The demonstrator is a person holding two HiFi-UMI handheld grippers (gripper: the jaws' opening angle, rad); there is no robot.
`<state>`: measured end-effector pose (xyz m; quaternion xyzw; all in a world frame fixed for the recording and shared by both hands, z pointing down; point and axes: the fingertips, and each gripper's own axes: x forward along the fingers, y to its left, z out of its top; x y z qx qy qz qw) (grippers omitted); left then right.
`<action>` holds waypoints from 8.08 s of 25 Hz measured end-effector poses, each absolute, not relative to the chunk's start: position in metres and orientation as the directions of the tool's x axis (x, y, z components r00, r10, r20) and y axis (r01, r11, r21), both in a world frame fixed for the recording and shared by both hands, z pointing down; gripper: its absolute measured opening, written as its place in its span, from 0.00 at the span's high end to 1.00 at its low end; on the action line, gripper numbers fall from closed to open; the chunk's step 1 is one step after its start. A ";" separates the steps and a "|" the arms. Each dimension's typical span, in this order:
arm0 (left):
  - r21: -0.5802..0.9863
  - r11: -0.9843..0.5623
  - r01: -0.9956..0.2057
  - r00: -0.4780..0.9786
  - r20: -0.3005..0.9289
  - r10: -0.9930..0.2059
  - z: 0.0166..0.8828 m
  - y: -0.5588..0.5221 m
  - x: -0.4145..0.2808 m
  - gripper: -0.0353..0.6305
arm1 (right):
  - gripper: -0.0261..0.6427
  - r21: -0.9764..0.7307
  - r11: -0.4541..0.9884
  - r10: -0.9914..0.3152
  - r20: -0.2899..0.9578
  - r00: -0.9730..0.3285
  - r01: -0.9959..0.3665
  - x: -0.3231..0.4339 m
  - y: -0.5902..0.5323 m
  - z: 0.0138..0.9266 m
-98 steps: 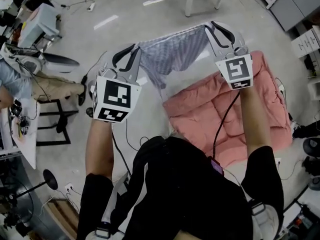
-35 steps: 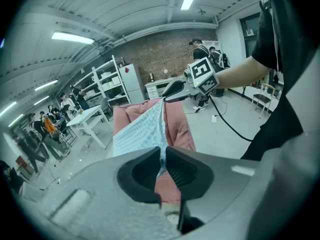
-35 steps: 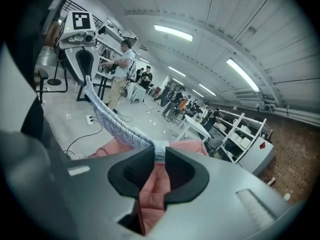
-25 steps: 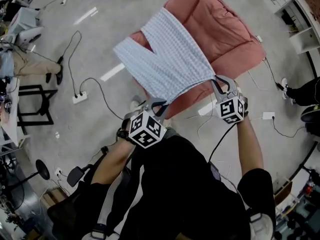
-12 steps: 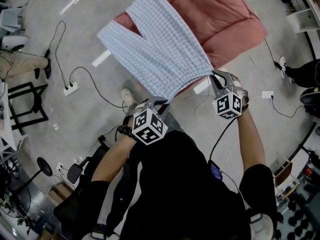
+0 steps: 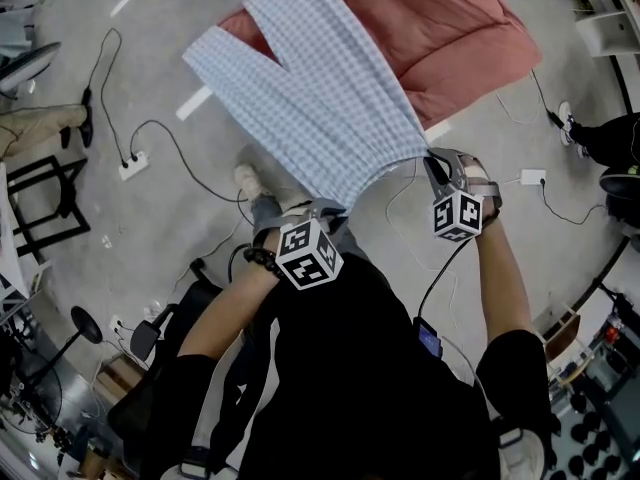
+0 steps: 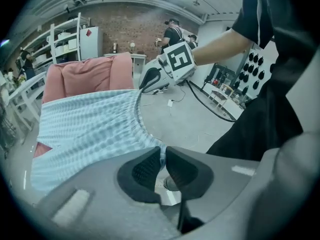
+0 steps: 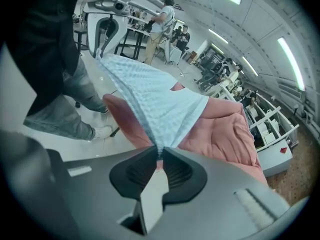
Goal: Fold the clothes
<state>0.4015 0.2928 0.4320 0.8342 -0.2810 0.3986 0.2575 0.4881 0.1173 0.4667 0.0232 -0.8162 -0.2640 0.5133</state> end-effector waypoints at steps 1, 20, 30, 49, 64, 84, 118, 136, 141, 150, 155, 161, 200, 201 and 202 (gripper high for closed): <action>0.222 -0.719 -0.659 0.538 0.807 -0.244 0.434 0.295 0.407 0.88 | 0.89 0.451 0.859 -0.306 0.832 -0.462 0.244 0.491 0.119 0.470; 0.419 -0.743 -0.521 0.611 0.791 0.017 0.505 0.336 0.464 0.88 | 0.90 0.294 0.872 -0.191 0.940 -0.281 0.392 0.550 0.165 0.555; 0.413 -0.695 -0.588 0.543 0.839 0.038 0.568 0.352 0.451 0.88 | 0.90 0.248 0.843 -0.178 0.966 -0.188 0.477 0.544 0.177 0.617; 0.505 -0.549 -0.666 0.629 0.776 -0.049 0.596 0.332 0.444 0.61 | 0.66 0.226 0.897 -0.169 0.970 -0.178 0.380 0.511 0.164 0.651; 0.481 -0.465 -0.743 0.608 0.775 -0.171 0.548 0.280 0.364 0.63 | 0.68 0.214 0.937 -0.160 0.966 -0.204 0.277 0.458 0.140 0.598; 0.424 -0.314 -0.849 0.517 0.787 -0.337 0.498 0.263 0.084 0.75 | 0.76 0.139 0.990 -0.125 0.938 -0.322 0.021 0.231 0.179 0.539; 0.224 -0.413 -0.883 0.392 0.836 -0.384 0.474 0.114 -0.193 0.75 | 0.78 0.027 0.936 -0.146 0.937 -0.316 -0.352 0.071 0.082 0.544; 0.117 -0.754 -0.646 0.479 0.832 -0.281 0.518 0.119 -0.268 0.75 | 0.78 0.124 0.805 -0.320 0.914 -0.249 -0.581 -0.047 0.149 0.519; 0.094 -0.854 -0.511 0.505 0.837 -0.210 0.539 0.120 -0.285 0.75 | 0.78 0.098 0.698 -0.357 0.907 -0.225 -0.710 -0.088 0.181 0.522; 0.091 -0.898 -0.430 0.527 0.833 -0.167 0.605 0.133 -0.263 0.77 | 0.79 0.136 0.604 -0.411 0.897 -0.161 -0.786 -0.097 0.199 0.551; 0.037 -0.904 -0.426 0.516 0.831 -0.209 0.643 0.135 -0.247 0.78 | 0.79 0.265 0.590 -0.469 0.881 -0.057 -0.763 -0.066 0.211 0.584; -0.041 -0.878 -0.477 0.484 0.821 -0.302 0.686 0.136 -0.225 0.74 | 0.78 0.456 0.572 -0.566 0.821 0.074 -0.682 -0.014 0.215 0.622; -0.105 -0.903 -0.417 0.475 0.822 -0.315 0.616 0.084 -0.328 0.93 | 0.94 0.639 0.473 -0.670 0.708 0.224 -0.607 0.012 0.152 0.521; -0.098 -0.916 -0.390 0.484 0.824 -0.294 0.612 0.080 -0.329 0.93 | 0.94 0.637 0.475 -0.667 0.711 0.223 -0.608 0.012 0.151 0.518; -0.091 -0.926 -0.365 0.491 0.827 -0.275 0.611 0.071 -0.329 0.93 | 0.94 0.636 0.476 -0.666 0.712 0.223 -0.607 0.013 0.148 0.516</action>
